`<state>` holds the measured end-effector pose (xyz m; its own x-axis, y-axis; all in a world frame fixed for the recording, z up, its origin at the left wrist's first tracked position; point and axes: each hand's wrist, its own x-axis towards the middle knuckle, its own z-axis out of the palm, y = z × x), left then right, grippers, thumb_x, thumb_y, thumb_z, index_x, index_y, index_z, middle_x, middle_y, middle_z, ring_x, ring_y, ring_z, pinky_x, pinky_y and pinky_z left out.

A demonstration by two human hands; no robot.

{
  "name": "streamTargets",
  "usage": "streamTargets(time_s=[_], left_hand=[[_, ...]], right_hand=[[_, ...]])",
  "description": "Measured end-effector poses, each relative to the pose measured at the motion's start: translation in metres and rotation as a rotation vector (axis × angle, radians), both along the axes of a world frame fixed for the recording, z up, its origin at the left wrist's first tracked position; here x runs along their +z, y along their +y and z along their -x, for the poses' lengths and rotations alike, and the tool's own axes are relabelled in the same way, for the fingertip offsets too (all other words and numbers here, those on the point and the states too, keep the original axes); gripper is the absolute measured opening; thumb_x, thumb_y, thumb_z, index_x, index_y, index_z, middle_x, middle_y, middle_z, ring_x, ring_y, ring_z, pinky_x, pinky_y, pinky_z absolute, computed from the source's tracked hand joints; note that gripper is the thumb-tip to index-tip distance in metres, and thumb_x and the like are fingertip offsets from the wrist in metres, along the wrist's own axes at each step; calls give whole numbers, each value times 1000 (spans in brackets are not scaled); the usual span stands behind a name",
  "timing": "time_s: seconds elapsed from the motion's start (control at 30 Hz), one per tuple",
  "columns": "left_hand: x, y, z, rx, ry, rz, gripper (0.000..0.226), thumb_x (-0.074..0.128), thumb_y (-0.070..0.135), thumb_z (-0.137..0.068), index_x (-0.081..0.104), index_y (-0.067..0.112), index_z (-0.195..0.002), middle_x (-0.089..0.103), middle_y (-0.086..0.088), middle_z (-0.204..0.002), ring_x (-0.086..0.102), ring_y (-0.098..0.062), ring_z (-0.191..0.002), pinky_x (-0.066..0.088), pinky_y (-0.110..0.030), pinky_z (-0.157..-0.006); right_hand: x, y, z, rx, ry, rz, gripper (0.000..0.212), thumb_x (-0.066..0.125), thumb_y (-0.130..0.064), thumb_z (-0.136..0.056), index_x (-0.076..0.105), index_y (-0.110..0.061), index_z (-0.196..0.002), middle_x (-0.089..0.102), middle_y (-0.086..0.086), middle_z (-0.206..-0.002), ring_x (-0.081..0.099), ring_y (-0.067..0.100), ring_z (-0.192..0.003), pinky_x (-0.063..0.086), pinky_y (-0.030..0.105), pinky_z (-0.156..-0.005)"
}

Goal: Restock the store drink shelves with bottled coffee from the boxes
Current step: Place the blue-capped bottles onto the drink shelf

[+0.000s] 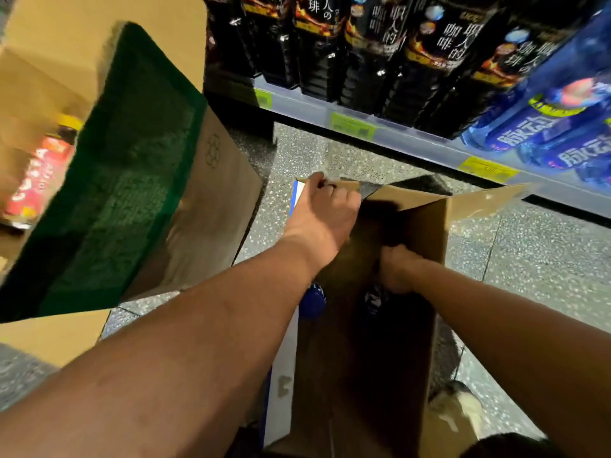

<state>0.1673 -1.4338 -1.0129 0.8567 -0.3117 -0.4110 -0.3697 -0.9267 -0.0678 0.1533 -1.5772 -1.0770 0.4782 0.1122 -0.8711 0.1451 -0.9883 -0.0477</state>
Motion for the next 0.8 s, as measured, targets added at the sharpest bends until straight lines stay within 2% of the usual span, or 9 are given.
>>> streamTargets(time_s=[0.07, 0.13, 0.2, 0.3, 0.4, 0.5, 0.63, 0.7, 0.8], left_hand=[[29, -5, 7, 12, 2, 43, 43, 45, 12, -92, 37, 8, -134, 53, -9, -126, 56, -28, -112, 17, -42, -115], [61, -7, 16, 49, 65, 105, 47, 48, 17, -94, 31, 9, -137, 47, -8, -132, 57, -28, -112, 37, -39, -102], [99, -4, 23, 97, 121, 200, 45, 53, 18, -93, 34, 15, -134, 46, -7, -132, 58, -28, -113, 47, -36, -89], [167, 2, 29, 141, 236, 287, 38, 55, 13, -92, 43, 20, -127, 43, -10, -131, 57, -35, -110, 45, -38, -83], [240, 6, 34, 154, 241, 385, 31, 49, 8, -92, 49, 20, -120, 41, -13, -120, 57, -40, -98, 45, -41, -77], [308, 5, 36, 145, 192, 411, 31, 49, 3, -91, 51, 19, -117, 39, -13, -115, 54, -36, -88, 40, -39, -71], [395, -3, 37, 153, 94, 415, 31, 52, 5, -88, 56, 23, -113, 41, -10, -114, 56, -33, -86, 39, -35, -68], [442, -5, 41, 165, 122, 467, 29, 53, 3, -87, 57, 20, -111, 38, -9, -110, 53, -31, -81, 40, -33, -69], [514, -7, 56, 154, 89, 502, 27, 55, 3, -84, 58, 19, -106, 33, -4, -102, 46, -24, -75, 42, -33, -71]], right_hand=[[38, -7, 5, -33, -64, -40, 44, 45, -24, -98, 33, -2, -134, 41, 23, -131, 51, 40, -119, 42, 40, -96], [82, -11, 6, -64, -197, -102, 43, 50, -22, -95, 33, -4, -130, 43, 24, -125, 52, 43, -113, 43, 42, -91], [131, -15, 2, -66, -310, -148, 43, 53, -18, -92, 36, -6, -130, 48, 23, -122, 53, 41, -111, 43, 38, -87], [212, -17, -10, -101, -392, -158, 40, 56, -18, -90, 42, -13, -127, 49, 21, -122, 53, 37, -111, 43, 35, -85], [299, -19, -14, -126, -415, -169, 31, 54, -15, -89, 48, -14, -120, 47, 21, -120, 55, 38, -105, 41, 35, -78], [387, -19, -12, -93, -431, -219, 23, 56, -13, -87, 54, -11, -109, 49, 20, -114, 52, 35, -108, 38, 31, -73], [496, -14, -10, 8, -458, -258, 22, 61, -9, -80, 62, -10, -102, 56, 7, -84, 56, 29, -98, 33, 25, -64], [543, -13, -9, 47, -480, -265, 19, 63, -10, -76, 61, -16, -94, 57, 5, -84, 54, 24, -86, 35, 23, -61], [613, -15, 0, 53, -532, -281, 20, 66, -9, -75, 57, -21, -89, 57, 3, -84, 51, 22, -82, 38, 23, -62]])
